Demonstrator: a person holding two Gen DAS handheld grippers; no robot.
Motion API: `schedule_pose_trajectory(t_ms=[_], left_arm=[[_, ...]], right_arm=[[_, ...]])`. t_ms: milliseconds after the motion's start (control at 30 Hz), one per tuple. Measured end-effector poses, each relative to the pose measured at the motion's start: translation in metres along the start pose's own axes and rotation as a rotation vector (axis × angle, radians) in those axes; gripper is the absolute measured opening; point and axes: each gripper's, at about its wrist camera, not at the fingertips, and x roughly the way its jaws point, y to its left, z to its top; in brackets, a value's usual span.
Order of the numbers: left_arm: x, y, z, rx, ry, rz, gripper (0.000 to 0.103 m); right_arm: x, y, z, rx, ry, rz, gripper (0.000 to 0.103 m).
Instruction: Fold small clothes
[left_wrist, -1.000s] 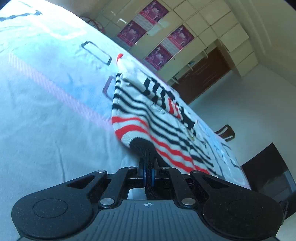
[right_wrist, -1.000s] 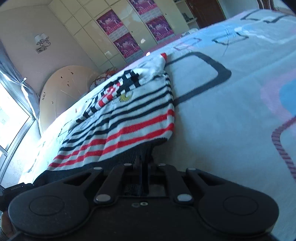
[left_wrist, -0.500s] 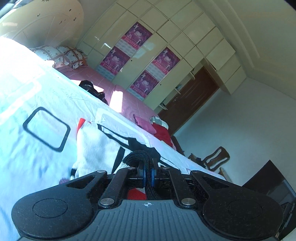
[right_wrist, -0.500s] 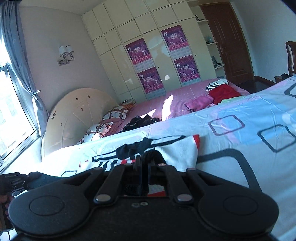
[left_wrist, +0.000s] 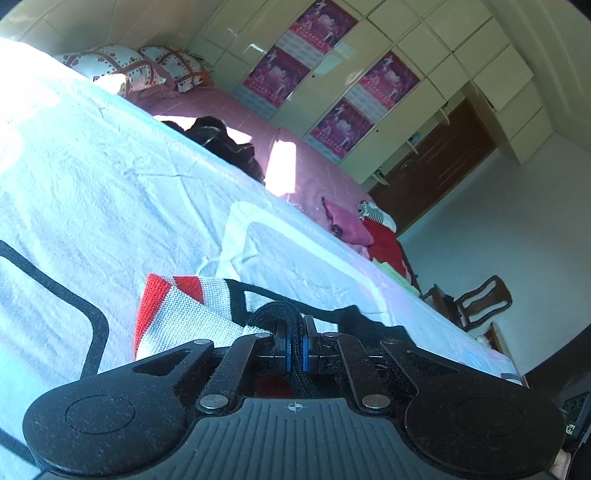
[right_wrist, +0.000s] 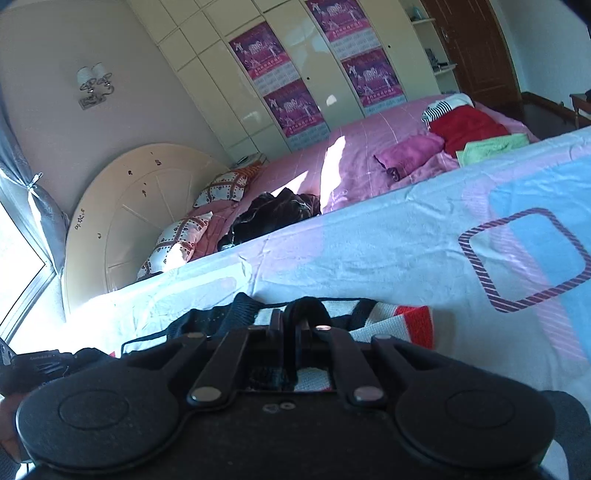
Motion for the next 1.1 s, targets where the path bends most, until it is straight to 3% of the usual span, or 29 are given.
schedule_pose_trajectory(t_ms=[133, 233, 333, 367, 400, 433, 467, 500, 533, 633, 800, 900, 933, 967, 1033, 1100], left_arm=[[0.029, 0.016, -0.003, -0.077, 0.017, 0.008, 0.007], [0.032, 0.03, -0.013, -0.144, -0.015, -0.055, 0.008], [0.03, 0.027, -0.017, -0.119, -0.034, -0.076, 0.016], [0.029, 0.025, -0.019, -0.105, -0.047, -0.087, 0.027], [0.027, 0.023, -0.02, -0.091, -0.065, -0.099, 0.035], [0.023, 0.021, -0.022, -0.076, -0.096, -0.103, 0.055], [0.017, 0.018, -0.023, -0.058, -0.135, -0.088, 0.084], [0.011, 0.018, -0.023, -0.043, -0.174, -0.06, 0.094], [0.006, 0.019, -0.023, -0.036, -0.2, -0.065, 0.095], [0.008, 0.02, -0.018, -0.029, -0.154, -0.046, 0.094], [0.021, -0.008, -0.015, 0.181, -0.029, 0.045, 0.089], [0.027, -0.021, -0.012, 0.268, 0.031, 0.139, 0.062], [0.027, -0.024, -0.012, 0.293, 0.021, 0.187, 0.041], [0.025, -0.025, -0.013, 0.289, 0.009, 0.201, 0.023], [0.012, -0.017, -0.013, 0.228, -0.045, 0.196, 0.012], [0.0, -0.015, -0.02, 0.244, -0.085, 0.216, 0.011]], right_arm=[[0.037, -0.023, 0.0, 0.107, 0.055, 0.011, 0.007], [0.042, -0.031, -0.006, 0.138, 0.028, 0.002, 0.018], [0.031, -0.032, -0.01, 0.149, -0.013, 0.011, 0.033], [0.026, -0.034, -0.011, 0.156, -0.038, 0.007, 0.051], [0.023, -0.037, -0.01, 0.163, -0.058, 0.013, 0.059], [0.021, -0.037, -0.01, 0.167, -0.071, 0.02, 0.061], [0.019, -0.038, -0.009, 0.17, -0.082, 0.025, 0.06], [0.016, -0.038, -0.01, 0.167, -0.088, 0.027, 0.059], [0.015, -0.037, -0.011, 0.158, -0.082, 0.023, 0.055], [0.018, -0.033, -0.009, 0.104, -0.047, -0.007, 0.049], [0.027, -0.021, -0.006, -0.008, 0.0, -0.08, 0.046], [0.037, -0.013, -0.005, -0.067, 0.047, -0.121, 0.042], [0.04, -0.008, -0.007, -0.095, 0.057, -0.134, 0.034], [0.042, -0.003, -0.009, -0.132, 0.063, -0.134, 0.012], [0.042, 0.009, -0.015, -0.214, 0.068, -0.173, 0.005], [0.041, 0.009, -0.018, -0.238, 0.05, -0.241, 0.005]])
